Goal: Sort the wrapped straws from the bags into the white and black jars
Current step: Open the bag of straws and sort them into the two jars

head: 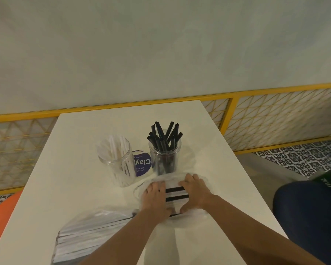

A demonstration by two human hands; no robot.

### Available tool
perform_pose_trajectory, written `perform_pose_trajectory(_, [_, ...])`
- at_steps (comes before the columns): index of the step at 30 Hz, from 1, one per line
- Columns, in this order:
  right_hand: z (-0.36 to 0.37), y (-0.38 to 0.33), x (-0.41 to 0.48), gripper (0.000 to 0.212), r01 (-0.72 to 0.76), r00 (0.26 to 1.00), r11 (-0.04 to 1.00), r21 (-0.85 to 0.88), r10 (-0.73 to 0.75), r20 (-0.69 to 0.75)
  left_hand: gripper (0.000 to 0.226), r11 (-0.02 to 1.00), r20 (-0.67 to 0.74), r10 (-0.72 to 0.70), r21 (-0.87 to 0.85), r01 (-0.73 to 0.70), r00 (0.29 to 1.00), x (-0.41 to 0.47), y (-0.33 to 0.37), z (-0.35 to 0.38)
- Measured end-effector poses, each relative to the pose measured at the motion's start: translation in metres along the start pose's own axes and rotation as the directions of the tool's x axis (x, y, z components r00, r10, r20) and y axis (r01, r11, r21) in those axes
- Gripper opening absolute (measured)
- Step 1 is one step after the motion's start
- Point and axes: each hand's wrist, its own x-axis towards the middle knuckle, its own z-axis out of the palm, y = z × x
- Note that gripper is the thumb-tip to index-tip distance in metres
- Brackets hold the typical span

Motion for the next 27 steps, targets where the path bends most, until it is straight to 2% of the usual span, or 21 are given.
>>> perform_pose_trajectory(5, [0.001, 0.002, -0.005, 0.075, 0.033, 0.998, 0.999, 0.028, -0.031, -0.057, 0.099, 0.999, 0.090, 0.010, 0.049, -0.015, 0.996, -0.006, 0.003, -0.005])
perform_pose_trajectory(12, [0.002, 0.009, -0.010, 0.102, 0.048, 0.998, 0.997, 0.064, -0.046, -0.035, 0.062, 0.994, 0.038, 0.095, 0.059, -0.097, 0.995, -0.005, 0.003, -0.004])
perform_pose_trajectory(14, [0.004, 0.013, -0.012, 0.105, 0.034, 0.999, 0.987, 0.156, -0.031, -0.026, 0.053, 0.993, 0.035, 0.113, 0.027, -0.114, 0.993, -0.005, 0.002, -0.001])
perform_pose_trajectory(16, [0.008, 0.018, -0.016, 0.105, 0.002, 0.998, 0.946, 0.325, 0.016, -0.054, 0.050, 0.993, 0.029, 0.120, -0.002, -0.120, 0.992, -0.005, 0.000, 0.001])
perform_pose_trajectory(20, [0.014, 0.026, -0.023, 0.097, -0.044, 0.985, 0.782, 0.621, 0.136, -0.102, 0.045, 0.993, 0.023, 0.121, -0.016, -0.121, 0.992, -0.004, -0.002, 0.003])
perform_pose_trajectory(23, [0.014, 0.029, -0.026, 0.092, -0.060, 0.980, 0.707, 0.705, 0.176, -0.093, 0.040, 0.990, 0.028, 0.140, -0.019, -0.139, 0.990, -0.004, -0.001, 0.003])
perform_pose_trajectory(27, [0.015, 0.034, -0.028, 0.089, -0.067, 0.983, 0.686, 0.724, 0.171, -0.072, 0.039, 0.991, 0.035, 0.122, -0.054, -0.120, 0.992, -0.005, -0.001, 0.004])
